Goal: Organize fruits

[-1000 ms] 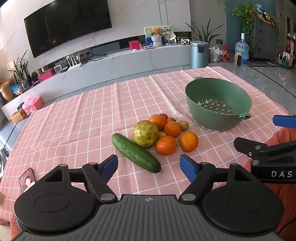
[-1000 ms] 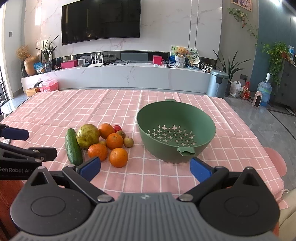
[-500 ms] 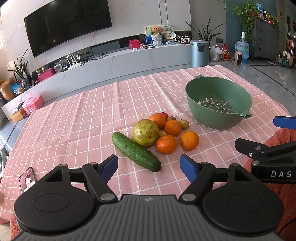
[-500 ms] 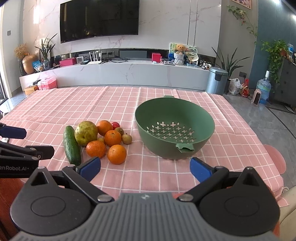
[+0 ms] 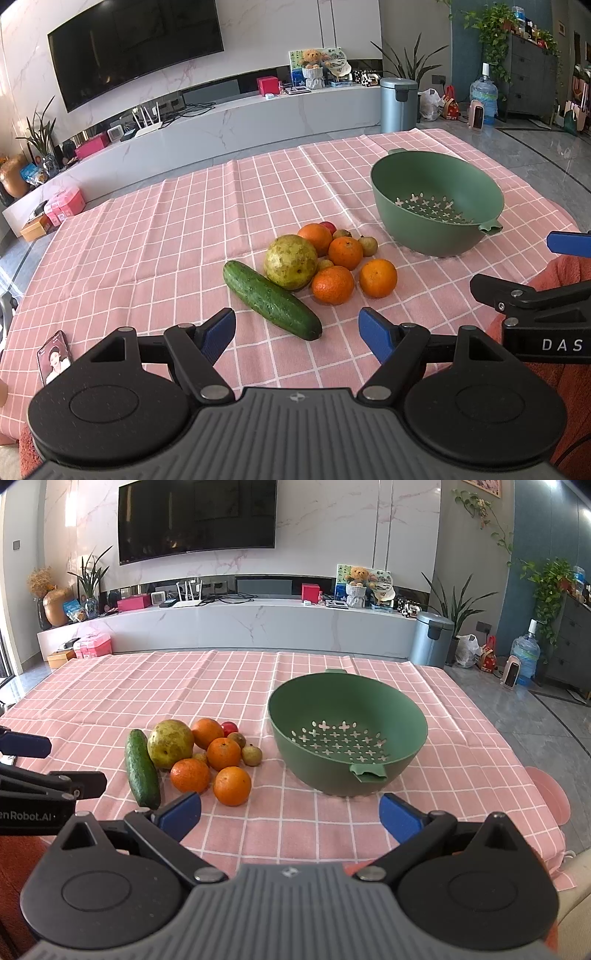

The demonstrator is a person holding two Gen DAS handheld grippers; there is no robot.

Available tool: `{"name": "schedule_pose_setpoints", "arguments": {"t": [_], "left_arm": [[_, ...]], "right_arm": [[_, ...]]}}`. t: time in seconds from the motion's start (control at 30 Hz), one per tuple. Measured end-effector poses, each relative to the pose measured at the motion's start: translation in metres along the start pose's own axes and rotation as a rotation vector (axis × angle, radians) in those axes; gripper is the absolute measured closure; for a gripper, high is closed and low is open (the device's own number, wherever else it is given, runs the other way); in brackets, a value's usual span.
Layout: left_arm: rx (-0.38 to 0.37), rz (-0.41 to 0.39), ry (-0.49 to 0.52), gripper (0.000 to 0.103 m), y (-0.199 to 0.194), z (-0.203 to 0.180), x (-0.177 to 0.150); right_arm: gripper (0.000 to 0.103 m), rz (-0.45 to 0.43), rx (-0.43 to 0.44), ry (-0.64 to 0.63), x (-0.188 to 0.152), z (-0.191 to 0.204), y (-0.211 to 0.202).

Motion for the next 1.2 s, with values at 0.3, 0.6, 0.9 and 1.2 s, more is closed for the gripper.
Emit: {"name": "schedule_pose_setpoints", "arguments": {"t": [0.3, 0.6, 0.9, 1.2], "left_arm": [[-0.004, 0.008, 0.006, 0.014, 0.0005, -0.0030, -0.0013], [-0.006, 0.010, 0.006, 0.014, -0.0005, -0.0036, -0.0008], [-0.010, 0.018, 0.010, 0.014, 0.0010, -0.0054, -0.0011], [-0.017, 0.024, 0.008, 0.014, 0.0037, -0.0051, -0.0017]], "right_arm": [[0.004, 0.007, -0.007, 0.010, -0.0018, -0.0034, 0.0006], [0.004, 0.018, -0.011, 0.016, -0.0033, -0.0035, 0.0023], [0.004, 0.026, -0.016, 0.021, -0.0048, -0.0046, 0.0035], [0.004, 0.042, -0.022, 0.022, -0.0077, -0.0057, 0.0056]]}}
Point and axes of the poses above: each gripper's, at about its wrist camera, not at the fingertips, and y roughly the way its jaws point, z to its left, x to its top, the point moved 8 cm from there along y, roughly the way its jaws point, and after that the axes turned 14 degrees about -z, right-handed, at the moved point
